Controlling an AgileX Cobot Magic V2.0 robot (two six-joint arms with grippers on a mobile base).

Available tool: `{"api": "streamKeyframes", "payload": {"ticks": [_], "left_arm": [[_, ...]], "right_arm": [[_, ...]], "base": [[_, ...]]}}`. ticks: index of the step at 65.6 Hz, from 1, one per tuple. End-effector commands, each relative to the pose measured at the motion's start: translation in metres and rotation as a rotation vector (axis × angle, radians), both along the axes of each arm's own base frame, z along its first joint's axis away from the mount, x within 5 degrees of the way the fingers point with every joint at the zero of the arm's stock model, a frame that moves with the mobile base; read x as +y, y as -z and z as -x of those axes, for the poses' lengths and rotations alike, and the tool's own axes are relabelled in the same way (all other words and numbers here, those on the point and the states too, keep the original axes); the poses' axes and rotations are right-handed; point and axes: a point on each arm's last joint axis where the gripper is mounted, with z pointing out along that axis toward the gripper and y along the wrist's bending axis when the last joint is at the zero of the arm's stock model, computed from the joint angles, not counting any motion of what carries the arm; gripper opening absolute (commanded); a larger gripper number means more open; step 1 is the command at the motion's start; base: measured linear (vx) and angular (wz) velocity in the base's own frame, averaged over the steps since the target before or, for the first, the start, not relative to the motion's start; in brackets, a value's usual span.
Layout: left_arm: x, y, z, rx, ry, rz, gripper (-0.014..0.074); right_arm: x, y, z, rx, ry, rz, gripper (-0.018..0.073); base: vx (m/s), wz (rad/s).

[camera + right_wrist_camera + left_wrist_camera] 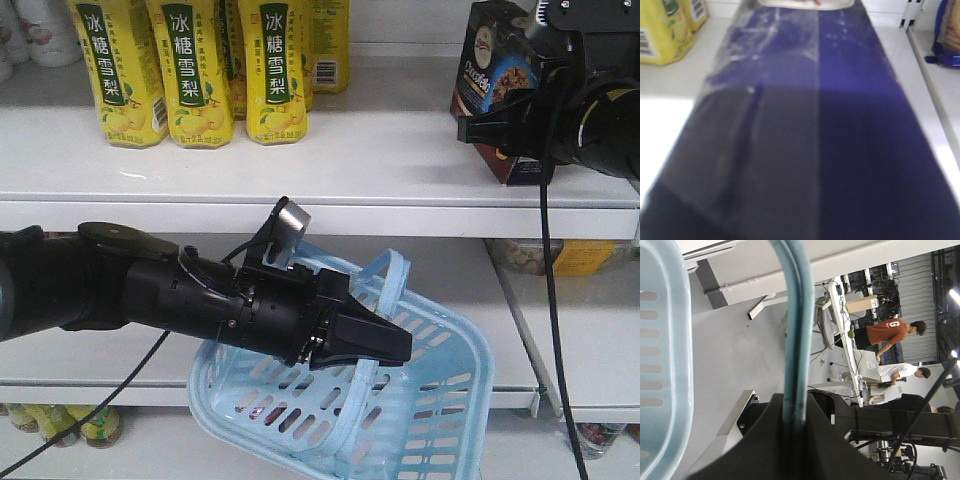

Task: Left arm holds basket, right arm returns cookies
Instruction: 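Lower the cookie box onto the upper shelf beside the pear drinks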

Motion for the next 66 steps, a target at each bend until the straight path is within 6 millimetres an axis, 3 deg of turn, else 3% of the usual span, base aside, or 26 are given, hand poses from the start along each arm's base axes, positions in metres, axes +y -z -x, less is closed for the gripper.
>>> {"api": "streamKeyframes", "payload": {"ticks": [1,16,25,45,66], "left_arm": [[0.003,-0.038,-0.009,-0.053,-0.111,0.149,-0.0003],[0.003,-0.038,-0.009,-0.053,-0.111,0.149,-0.0003],[0.003,-0.038,-0.009,-0.053,-0.111,0.149,-0.0003],[0.003,-0.038,-0.009,-0.053,-0.111,0.149,-0.0003],[0.003,-0.038,-0.009,-0.053,-0.111,0.149,-0.0003]], "right_arm": [[-0.008,0.021,0.001,0.155,0.091,0.032,0.0283],[-0.007,0.015,0.007,0.147,0.056,0.035,0.0466],[-0.009,0.005,0.013,0.118,0.055,0.028,0.0529],[-0.014,-0.020,0.033,0.049,0.051,0.003,0.0538],[-0.021,-0.053,0.071,-0.035,0.015,-0.044,0.0538]], "base": [[0.00,0.00],[0.00,0.00],[0.00,0.00],[0.00,0.00],[0.00,0.00]]}}
